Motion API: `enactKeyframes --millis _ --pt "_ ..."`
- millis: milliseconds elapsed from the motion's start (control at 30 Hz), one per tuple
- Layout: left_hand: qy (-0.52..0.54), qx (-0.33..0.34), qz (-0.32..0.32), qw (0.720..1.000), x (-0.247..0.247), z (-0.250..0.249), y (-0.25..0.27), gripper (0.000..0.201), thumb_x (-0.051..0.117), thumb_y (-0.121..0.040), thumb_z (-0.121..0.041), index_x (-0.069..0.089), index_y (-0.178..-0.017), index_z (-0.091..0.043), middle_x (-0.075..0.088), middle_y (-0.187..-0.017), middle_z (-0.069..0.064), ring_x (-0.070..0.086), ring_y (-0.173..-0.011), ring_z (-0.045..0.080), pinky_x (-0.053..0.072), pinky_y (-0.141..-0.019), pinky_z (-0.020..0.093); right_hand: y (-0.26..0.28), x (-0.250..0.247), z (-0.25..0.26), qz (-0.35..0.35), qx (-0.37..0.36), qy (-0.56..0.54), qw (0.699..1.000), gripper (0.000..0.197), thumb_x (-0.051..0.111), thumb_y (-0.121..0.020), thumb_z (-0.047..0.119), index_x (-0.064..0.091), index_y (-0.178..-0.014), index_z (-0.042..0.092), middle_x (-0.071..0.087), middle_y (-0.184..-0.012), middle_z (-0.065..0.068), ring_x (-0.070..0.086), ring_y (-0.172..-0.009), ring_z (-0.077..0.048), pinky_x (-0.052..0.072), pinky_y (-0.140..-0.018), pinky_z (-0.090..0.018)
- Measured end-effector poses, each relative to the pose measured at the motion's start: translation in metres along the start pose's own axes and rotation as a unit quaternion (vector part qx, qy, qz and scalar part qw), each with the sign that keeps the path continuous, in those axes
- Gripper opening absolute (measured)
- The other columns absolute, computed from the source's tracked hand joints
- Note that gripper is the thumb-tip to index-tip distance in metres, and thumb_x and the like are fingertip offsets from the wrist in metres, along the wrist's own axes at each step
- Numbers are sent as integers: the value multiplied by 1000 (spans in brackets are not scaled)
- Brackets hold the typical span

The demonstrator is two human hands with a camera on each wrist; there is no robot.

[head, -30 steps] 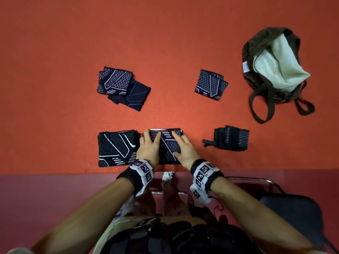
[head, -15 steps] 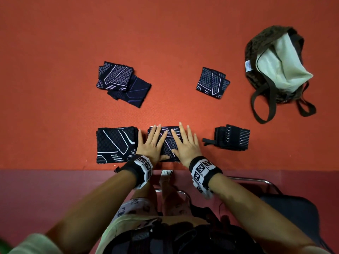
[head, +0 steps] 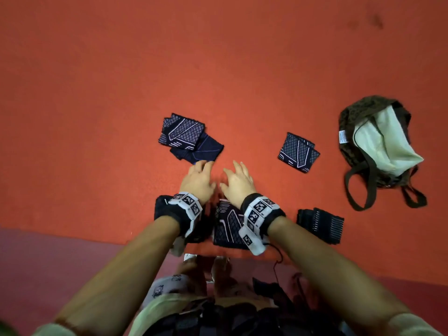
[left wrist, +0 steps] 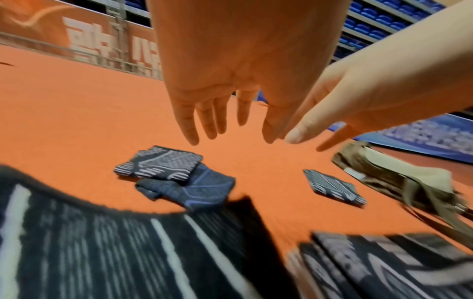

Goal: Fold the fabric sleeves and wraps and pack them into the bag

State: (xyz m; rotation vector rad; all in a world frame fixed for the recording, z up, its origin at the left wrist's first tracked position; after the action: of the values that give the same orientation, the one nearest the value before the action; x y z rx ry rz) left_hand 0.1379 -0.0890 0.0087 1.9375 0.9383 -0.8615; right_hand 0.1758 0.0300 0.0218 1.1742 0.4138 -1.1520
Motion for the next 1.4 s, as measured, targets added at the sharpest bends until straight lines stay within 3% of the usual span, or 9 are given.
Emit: enactKeyframes --millis 267,567,767,867,967,1067,1133,1200,1400 --pt "172 -171 -69 968 -52 103 -69 55 57 -87 -16 38 -138 -9 44 -137 17 39 -127 34 31 -105 38 -106 14 71 22 54 -43 997 60 51 -93 26 27 -146 10 22 -153 -15 20 -141 -33 23 -115 -42" --pt "150 -174 -35 973 -34 156 -135 59 54 -86 -13 33 -141 -9 39 -140 17 34 -129 34 27 -107 38 -186 51 77 7 143 -135 980 63 56 -87 24 31 -142 8 38 -140 -19 37 -128 -38 34 -108 -41" --pt "160 -162 -61 972 -22 178 -166 58 53 -88 -14 32 -141 -6 41 -141 15 34 -131 32 27 -109 37 -221 60 54 -90 197 -261 941 48 60 -87 22 48 -129 3 60 -115 -13 54 -115 -31 41 -98 -35" --pt "154 -126 -80 977 -25 177 -179 54 50 -88 -13 36 -140 -9 46 -139 13 37 -129 31 30 -108 36 -233 53 45 -130 208 -316 916 44 61 -88 23 52 -126 3 66 -105 -10 60 -105 -25 44 -94 -31" --pt "132 -73 -57 987 -21 164 -183 51 49 -89 -11 39 -139 -10 47 -137 13 40 -128 30 32 -108 37 -240 52 47 -130 211 -363 898 51 68 -82 16 49 -127 4 62 -101 -5 62 -98 -23 48 -93 -37" --pt "142 -62 -24 988 -12 156 -181 51 49 -89 -11 40 -138 -13 52 -129 14 48 -119 30 39 -102 41 -242 52 53 -113 185 -390 895 58 71 -76 8 46 -129 5 61 -88 -2 64 -88 -22 52 -87 -40" --pt "162 -63 -43 984 -17 155 -176 50 50 -88 -13 41 -138 -15 53 -125 13 50 -115 29 42 -98 41 -235 43 60 -119 132 -385 905 35 66 -80 4 55 -113 8 48 -67 4 52 -64 -12 48 -70 -28" --pt "167 -43 -70 983 -30 151 -169 52 49 -88 -13 40 -139 -19 50 -124 13 49 -114 30 42 -97 40 -221 29 72 -133 63 -366 919 19 64 -82 2 58 -96 13 41 -62 6 40 -55 -8 38 -59 -18" --pt "195 37 -130 971 -107 129 -148 61 48 -84 -8 40 -140 -29 42 -132 9 39 -122 26 32 -106 34 -174 -38 128 -137 -92 -314 935 13 59 -80 0 61 -89 8 53 -72 1 49 -66 -9 41 -69 -14"
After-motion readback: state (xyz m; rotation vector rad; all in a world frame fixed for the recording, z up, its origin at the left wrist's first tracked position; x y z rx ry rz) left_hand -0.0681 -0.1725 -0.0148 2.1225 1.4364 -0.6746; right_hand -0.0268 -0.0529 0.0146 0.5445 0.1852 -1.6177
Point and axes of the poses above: each hand's wrist, its own y-axis away from the middle knuckle, its own x-axis out of the palm, z = x × y, the point moved 4 cm from there along -y, towards the middle knuckle
